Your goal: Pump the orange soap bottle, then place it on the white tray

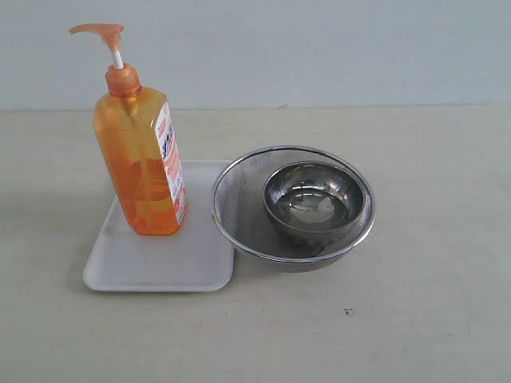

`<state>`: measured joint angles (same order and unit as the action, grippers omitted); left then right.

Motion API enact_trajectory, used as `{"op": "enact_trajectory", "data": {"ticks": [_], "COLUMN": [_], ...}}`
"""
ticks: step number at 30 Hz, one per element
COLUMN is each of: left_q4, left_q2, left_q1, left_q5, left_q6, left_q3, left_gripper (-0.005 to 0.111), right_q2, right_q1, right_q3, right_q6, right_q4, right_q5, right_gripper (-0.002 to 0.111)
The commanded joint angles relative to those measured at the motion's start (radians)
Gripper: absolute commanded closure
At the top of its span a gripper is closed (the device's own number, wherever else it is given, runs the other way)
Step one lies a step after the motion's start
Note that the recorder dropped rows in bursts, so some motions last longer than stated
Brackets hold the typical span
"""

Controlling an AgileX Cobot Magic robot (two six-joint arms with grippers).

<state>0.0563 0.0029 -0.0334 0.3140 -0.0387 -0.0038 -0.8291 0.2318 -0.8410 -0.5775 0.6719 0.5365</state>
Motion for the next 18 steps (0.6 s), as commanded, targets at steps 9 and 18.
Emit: {"op": "enact_trajectory", "data": {"ticks": [9,18], "left_q4": [-0.001,-0.001], "left_q2": [-0.003,-0.003], "left_q1": [0.007,0.007], "left_q5": [-0.003,-0.003], "left_q6": [-0.007,-0.007], "left_q3": [0.004,0.004], "left_gripper": [0.102,0.102], "right_q2": [0.267,0.502], "right_q1": [-0.095,-0.123], "right_q3": [0.433,0.704], "right_q6": [-0.155,-0.165], "right_q4": [0.006,0.006], "right_q5": [-0.172,-0.274], "right_gripper": [0.108,0.108]}}
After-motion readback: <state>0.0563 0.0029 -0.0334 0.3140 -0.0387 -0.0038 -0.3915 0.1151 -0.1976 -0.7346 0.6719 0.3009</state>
